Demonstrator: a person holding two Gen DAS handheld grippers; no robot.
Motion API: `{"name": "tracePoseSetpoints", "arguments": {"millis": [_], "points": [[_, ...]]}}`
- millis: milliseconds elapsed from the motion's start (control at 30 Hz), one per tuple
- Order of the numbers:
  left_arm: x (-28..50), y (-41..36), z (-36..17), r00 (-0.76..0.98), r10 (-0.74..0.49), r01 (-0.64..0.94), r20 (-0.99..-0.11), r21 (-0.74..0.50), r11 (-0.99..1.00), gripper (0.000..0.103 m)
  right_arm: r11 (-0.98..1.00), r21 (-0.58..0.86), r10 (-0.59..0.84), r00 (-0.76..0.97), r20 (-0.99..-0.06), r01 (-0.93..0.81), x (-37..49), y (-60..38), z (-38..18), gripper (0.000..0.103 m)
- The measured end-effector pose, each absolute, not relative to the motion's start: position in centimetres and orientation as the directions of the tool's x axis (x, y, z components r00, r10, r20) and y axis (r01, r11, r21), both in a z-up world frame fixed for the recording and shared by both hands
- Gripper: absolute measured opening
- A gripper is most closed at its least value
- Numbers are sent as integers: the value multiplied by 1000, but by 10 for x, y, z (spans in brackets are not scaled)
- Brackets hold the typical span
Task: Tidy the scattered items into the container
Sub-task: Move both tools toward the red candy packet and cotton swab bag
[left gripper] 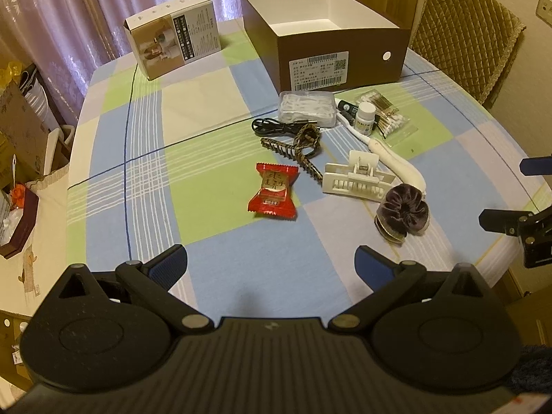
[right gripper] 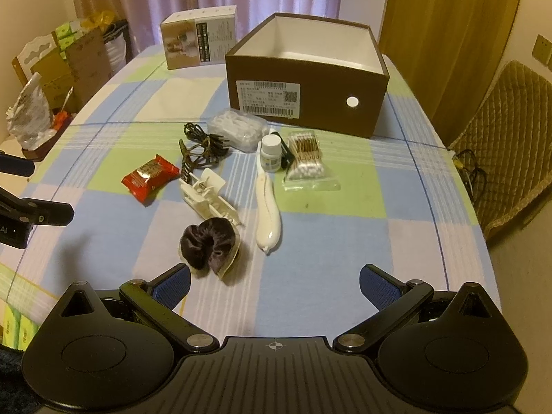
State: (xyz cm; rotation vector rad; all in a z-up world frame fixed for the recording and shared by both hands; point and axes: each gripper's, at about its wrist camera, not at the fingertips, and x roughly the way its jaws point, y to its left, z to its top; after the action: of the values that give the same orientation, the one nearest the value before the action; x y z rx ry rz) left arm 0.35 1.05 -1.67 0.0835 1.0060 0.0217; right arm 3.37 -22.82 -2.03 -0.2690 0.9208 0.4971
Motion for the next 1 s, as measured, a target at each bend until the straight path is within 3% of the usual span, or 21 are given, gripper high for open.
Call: {"name": "tracePoseSetpoints", "arguments": {"millis": [800,1000], "points": [[40,20,-38,540,33,57,-841,76,995,102,888,35,290,499,-816,-459,78,-238,-37,101],[59,19,-52,540,22,90,-841,84,992,97,897,23,272,511,-815,-441,101,-243,-47,101]]}}
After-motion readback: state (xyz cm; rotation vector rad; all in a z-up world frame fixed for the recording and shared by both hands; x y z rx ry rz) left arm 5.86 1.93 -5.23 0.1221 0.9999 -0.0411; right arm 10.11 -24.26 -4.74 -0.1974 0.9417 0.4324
